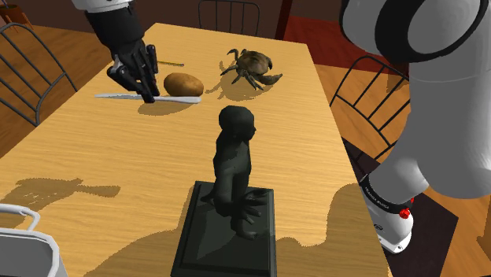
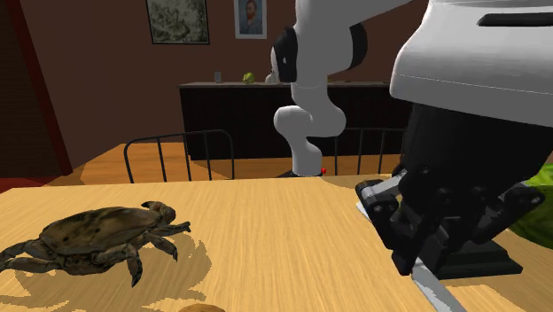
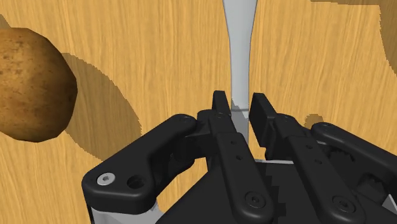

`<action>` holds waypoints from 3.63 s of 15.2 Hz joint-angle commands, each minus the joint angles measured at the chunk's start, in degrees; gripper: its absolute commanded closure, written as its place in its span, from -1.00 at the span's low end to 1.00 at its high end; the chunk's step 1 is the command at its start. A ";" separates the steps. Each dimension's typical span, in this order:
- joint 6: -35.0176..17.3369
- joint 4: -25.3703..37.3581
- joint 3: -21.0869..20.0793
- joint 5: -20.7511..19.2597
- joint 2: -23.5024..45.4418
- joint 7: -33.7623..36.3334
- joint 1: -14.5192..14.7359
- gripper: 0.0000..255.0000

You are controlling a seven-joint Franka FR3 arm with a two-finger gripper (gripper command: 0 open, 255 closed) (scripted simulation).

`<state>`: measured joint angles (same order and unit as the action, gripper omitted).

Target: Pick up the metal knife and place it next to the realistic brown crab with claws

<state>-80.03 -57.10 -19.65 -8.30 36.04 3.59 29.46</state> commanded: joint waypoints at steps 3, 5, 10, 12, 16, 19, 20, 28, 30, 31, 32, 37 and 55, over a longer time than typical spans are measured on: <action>-5.99 -16.67 -0.50 2.40 -10.78 -2.40 -5.20 1.00; -8.47 -24.13 -0.39 3.69 -15.93 -4.26 -7.59 1.00; -12.72 -39.05 0.85 6.52 -27.16 -9.72 -12.25 1.00; -13.86 -44.03 1.67 7.41 -31.21 -12.11 -13.72 1.00; -15.45 -52.79 3.79 8.67 -38.71 -17.05 -16.13 1.00; -16.18 -58.50 5.73 9.06 -43.86 -20.82 -17.64 1.00; -16.34 -60.26 6.42 9.09 -45.50 -22.07 -18.12 1.00; -16.76 -71.94 12.83 7.29 -57.08 -32.05 -21.78 1.00; -16.70 -74.23 14.62 6.31 -59.56 -34.54 -22.77 1.00; -16.65 -75.28 15.52 5.76 -60.73 -35.79 -23.30 1.00; -16.60 -76.27 16.46 5.16 -61.85 -37.05 -23.83 1.00; -18.86 -80.28 18.57 3.67 -63.79 -39.62 -25.06 1.00; -33.96 -90.60 18.63 3.15 -58.97 -38.35 -25.18 1.00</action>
<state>-113.16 -147.00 -1.03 -5.12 -23.03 -34.83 4.28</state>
